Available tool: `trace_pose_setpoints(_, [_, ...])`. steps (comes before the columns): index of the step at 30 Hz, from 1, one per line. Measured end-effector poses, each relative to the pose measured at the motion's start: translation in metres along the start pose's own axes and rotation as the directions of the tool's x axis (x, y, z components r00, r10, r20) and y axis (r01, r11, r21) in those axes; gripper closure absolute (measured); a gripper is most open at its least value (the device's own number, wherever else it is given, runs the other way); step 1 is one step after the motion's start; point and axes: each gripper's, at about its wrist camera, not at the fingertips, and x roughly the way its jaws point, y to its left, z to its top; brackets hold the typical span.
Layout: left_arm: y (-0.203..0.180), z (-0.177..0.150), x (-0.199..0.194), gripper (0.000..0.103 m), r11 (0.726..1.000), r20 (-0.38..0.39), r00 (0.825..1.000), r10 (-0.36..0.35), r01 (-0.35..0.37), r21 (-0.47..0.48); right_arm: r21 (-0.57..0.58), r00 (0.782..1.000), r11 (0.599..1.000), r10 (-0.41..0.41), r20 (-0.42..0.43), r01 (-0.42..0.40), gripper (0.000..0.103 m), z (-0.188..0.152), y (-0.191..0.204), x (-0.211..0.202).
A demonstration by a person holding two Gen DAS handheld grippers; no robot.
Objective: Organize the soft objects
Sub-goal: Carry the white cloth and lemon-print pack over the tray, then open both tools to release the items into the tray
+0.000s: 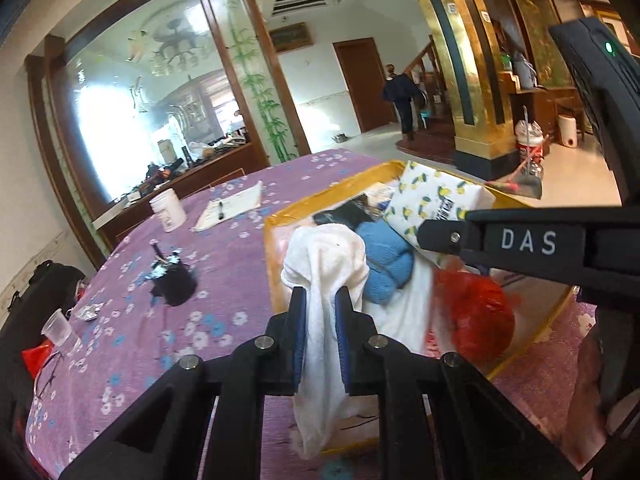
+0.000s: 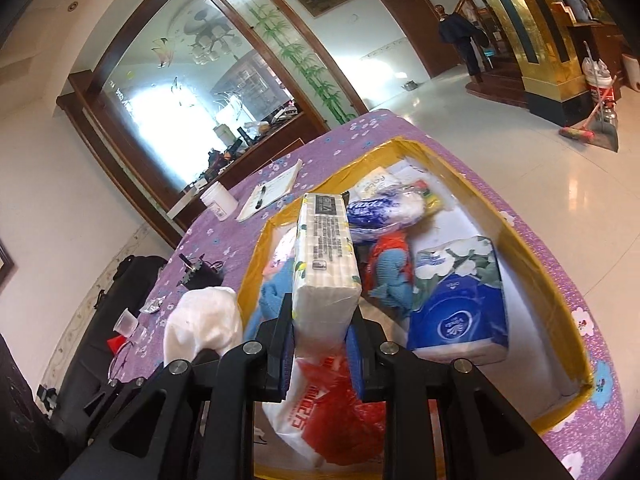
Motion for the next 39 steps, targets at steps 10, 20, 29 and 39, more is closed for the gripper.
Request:
trace_pose_setpoints(10, [0.006, 0.008, 0.038, 0.088, 0.981, -0.117, 0.978, -0.175, 0.162, -0.11, -0.044, 0.994, 0.994, -0.103, -0.041, 0.101, 0.078, 0.009, 0.0, 0.01])
trace_pose_setpoints(20, [0.013, 0.016, 0.069, 0.088, 0.944, -0.195, 0.936, -0.292, 0.249, -0.216, -0.085, 0.98, 0.982, -0.178, -0.094, 0.17, 0.076, 0.014, -0.001, 0.027])
trace_pose_setpoints(29, [0.011, 0.012, 0.058, 0.07, 0.936, -0.138, 0.938, -0.318, 0.288, -0.201, -0.09, 0.981, 0.979, -0.186, -0.057, 0.18, 0.049, 0.01, -0.001, 0.015])
trace_pose_setpoints(39, [0.01, 0.009, 0.029, 0.02, 0.958, -0.023, 0.968, -0.251, 0.245, -0.148, -0.119, 0.976, 0.969, -0.213, 0.04, 0.216, 0.028, 0.003, 0.009, -0.02])
